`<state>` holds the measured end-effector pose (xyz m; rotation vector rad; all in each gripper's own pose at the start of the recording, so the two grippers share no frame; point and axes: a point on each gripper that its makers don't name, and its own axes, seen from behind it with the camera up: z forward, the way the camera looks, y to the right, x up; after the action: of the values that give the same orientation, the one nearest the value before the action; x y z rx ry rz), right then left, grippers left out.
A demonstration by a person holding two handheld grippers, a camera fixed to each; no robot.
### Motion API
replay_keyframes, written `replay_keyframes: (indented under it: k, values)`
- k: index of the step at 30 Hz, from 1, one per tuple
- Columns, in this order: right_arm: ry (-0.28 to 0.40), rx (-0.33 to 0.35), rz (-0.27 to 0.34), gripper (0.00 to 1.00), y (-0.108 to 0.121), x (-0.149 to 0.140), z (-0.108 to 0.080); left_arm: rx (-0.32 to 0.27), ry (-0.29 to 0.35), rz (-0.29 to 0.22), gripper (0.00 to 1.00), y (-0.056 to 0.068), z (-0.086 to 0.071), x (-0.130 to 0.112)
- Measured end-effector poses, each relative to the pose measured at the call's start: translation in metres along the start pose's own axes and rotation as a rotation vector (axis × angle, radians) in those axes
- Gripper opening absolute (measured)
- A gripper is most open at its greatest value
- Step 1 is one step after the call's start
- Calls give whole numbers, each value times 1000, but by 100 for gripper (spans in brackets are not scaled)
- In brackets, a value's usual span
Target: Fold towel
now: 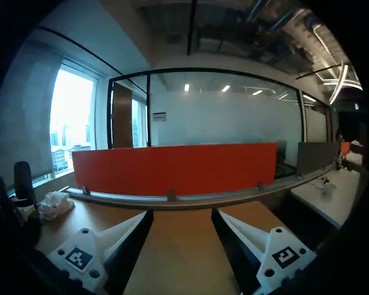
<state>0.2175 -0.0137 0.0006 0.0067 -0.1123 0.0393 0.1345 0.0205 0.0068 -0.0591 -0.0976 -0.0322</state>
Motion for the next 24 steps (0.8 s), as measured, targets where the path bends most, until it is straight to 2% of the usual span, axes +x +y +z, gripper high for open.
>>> replay_keyframes:
  k: [8,15,24]
  values:
    - [10,-8,4,91,-2,-3,-6,6,49,35,96,1,-1,-17]
    - [2,-7,5,91,-5,-17,-7,13,92,24,97,-1,-1,-35]
    - [-8,0,-12,91,-14,-37,-3,32,119,44,96,-11,-2,-61]
